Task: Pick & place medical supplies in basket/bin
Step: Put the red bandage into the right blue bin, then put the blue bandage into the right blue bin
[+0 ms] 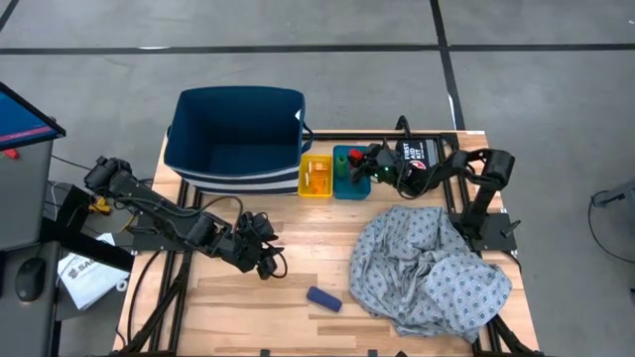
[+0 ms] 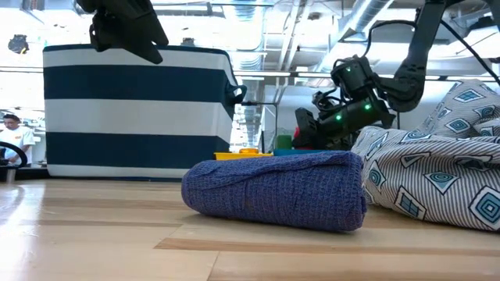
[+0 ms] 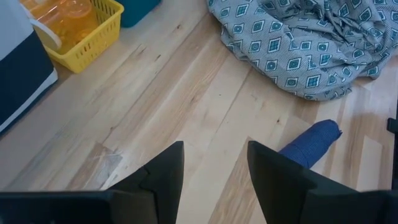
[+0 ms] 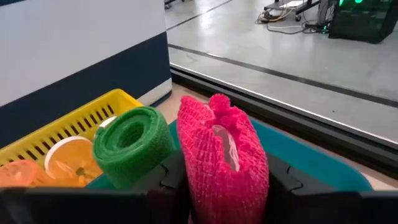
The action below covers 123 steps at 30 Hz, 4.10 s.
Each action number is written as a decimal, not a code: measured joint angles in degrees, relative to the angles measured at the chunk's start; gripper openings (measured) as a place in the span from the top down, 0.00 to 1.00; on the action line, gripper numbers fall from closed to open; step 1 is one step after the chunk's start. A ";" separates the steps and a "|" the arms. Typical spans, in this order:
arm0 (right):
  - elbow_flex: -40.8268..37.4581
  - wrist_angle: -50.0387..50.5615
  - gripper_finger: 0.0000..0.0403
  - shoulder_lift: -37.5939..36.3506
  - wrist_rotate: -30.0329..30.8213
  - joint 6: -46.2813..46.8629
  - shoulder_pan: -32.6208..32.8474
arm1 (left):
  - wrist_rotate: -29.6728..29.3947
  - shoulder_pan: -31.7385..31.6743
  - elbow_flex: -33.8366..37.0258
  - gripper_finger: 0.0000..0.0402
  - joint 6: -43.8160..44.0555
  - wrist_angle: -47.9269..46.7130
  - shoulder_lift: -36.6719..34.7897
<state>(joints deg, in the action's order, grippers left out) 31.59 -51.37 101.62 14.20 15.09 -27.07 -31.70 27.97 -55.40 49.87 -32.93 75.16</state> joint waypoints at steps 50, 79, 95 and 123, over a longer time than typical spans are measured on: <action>0.00 40.15 0.43 -45.00 -16.24 20.07 9.49 | 1.69 -1.70 -0.02 0.58 -12.00 2.21 0.00; 27.86 68.13 0.55 -22.96 -20.42 26.53 46.73 | 7.47 9.72 -0.02 0.58 -9.88 -6.82 0.00; 43.82 64.14 0.33 6.59 -25.42 40.47 46.94 | 5.78 11.62 -0.02 0.58 -7.28 -9.58 0.00; 72.25 96.77 0.31 26.48 -8.92 32.06 52.55 | 3.93 15.76 3.06 0.58 -1.10 -1.03 0.00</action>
<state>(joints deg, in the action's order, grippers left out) 103.85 45.40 128.10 5.28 47.16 25.48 -27.77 43.73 -52.34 48.76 -33.96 75.16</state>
